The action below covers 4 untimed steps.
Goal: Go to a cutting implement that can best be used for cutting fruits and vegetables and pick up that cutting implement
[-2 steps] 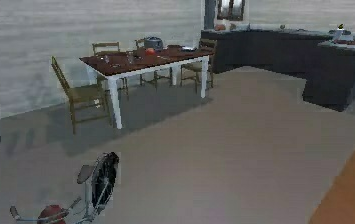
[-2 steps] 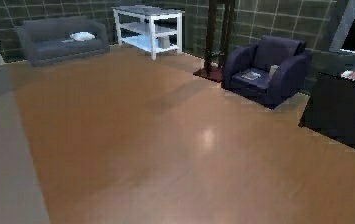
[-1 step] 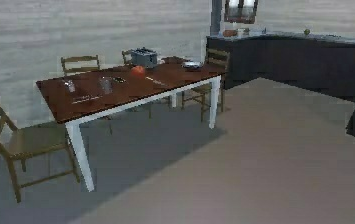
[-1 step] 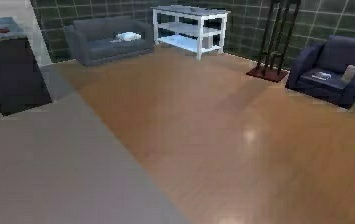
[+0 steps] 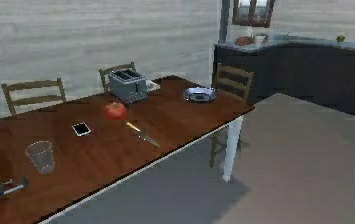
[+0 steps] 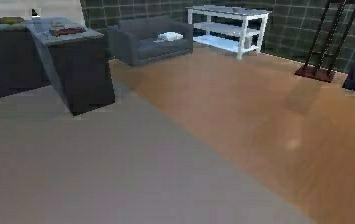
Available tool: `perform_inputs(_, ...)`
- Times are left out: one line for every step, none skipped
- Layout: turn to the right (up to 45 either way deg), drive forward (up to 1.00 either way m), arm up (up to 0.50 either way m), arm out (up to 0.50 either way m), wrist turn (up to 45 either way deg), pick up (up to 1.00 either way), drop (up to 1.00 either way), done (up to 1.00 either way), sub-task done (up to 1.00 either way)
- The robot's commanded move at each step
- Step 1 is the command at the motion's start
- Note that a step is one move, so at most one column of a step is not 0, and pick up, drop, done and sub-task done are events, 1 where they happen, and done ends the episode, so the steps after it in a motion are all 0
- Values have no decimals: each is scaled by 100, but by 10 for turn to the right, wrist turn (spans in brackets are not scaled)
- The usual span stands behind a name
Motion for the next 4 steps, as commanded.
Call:
perform_inputs(-450, 0, 0, 0, 0, 0, 0, 0, 0)
perform_inputs(-450, 0, 0, 0, 0, 0, 0, 0, 0)
perform_inputs(-90, 0, 0, 0, 0, 0, 0, 0, 0)
perform_inputs(-30, 0, 0, 0, 0, 0, 0, 0, 0)
